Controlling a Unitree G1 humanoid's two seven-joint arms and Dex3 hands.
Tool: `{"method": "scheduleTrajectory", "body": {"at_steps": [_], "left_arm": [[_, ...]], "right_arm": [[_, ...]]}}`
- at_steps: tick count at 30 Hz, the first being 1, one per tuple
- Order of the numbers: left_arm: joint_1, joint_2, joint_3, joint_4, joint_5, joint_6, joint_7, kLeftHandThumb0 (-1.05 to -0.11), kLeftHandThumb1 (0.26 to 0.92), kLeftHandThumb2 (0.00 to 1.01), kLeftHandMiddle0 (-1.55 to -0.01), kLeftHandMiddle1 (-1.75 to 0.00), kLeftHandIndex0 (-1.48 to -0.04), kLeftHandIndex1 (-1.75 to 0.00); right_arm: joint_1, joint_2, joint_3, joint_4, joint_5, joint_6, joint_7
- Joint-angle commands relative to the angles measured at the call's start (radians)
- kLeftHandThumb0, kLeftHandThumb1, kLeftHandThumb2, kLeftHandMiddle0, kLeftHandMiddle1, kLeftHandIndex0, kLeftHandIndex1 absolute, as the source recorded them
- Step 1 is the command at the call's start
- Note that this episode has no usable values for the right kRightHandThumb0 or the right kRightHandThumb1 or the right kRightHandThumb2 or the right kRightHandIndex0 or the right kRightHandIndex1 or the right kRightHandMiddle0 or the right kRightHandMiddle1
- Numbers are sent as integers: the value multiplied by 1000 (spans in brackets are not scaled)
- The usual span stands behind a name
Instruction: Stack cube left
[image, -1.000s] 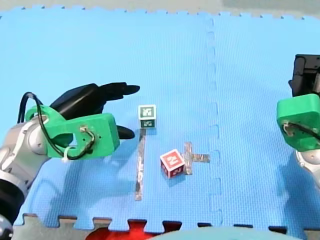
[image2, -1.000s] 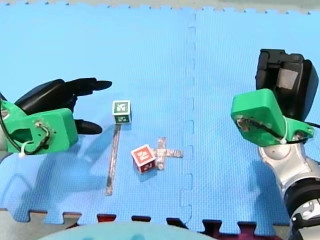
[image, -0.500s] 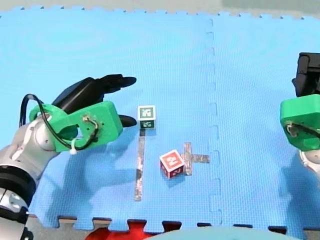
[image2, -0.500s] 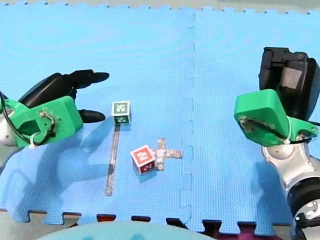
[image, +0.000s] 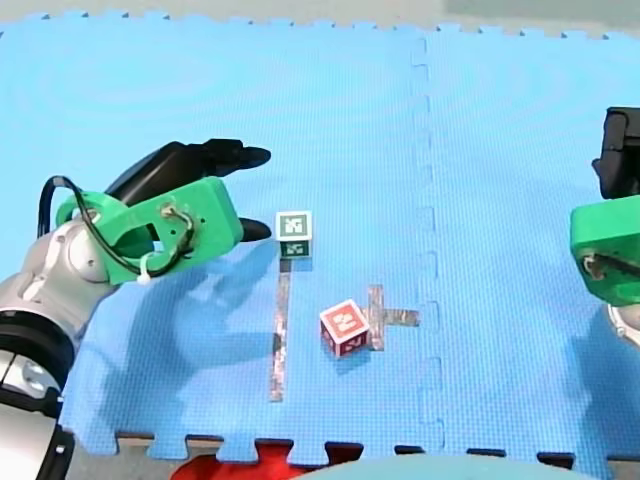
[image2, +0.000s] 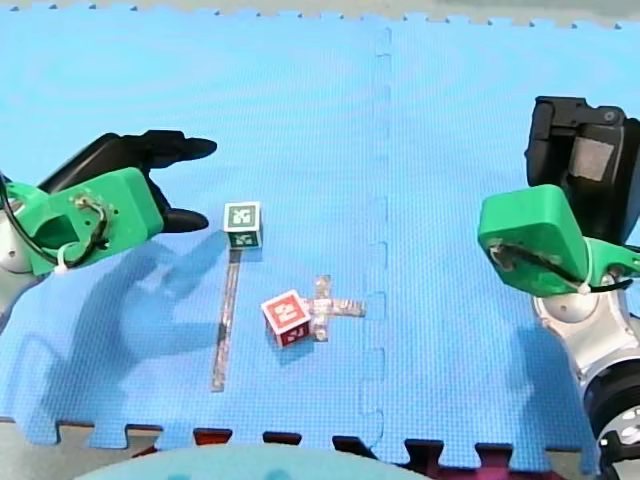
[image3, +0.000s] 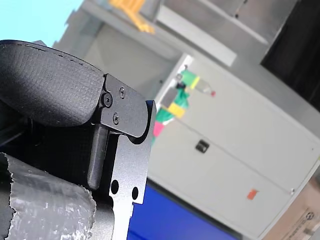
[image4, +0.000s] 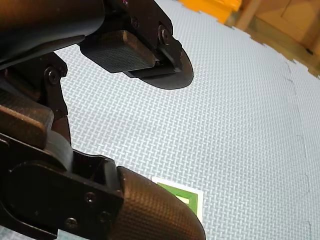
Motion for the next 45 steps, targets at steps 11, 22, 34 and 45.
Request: {"method": "scheduleTrajectory", "body": {"at_steps": [11, 22, 34, 45], "left_arm": [[-35, 6, -4, 23, 18, 1, -21, -1048, 761, 0, -696, -203, -493, 0], [-72, -17, -43, 47, 72, 16, 13, -1048, 735, 0, -906, -246, -500, -17], [-103, -33, -104, 64, 143, 5, 53, -1048, 732, 1, -983, -279, -539, -22], [-129, -37, -113, 72, 150, 11, 14, -1045, 741, 2, -956, -149, -560, -5]], "right_arm": [[10, -5, -8, -13, 11, -4, 11], [17, -8, -9, -23, 8, -9, 8], [29, -9, -11, -48, 7, -7, 9], [44, -4, -19, -77, 15, 16, 20]]}}
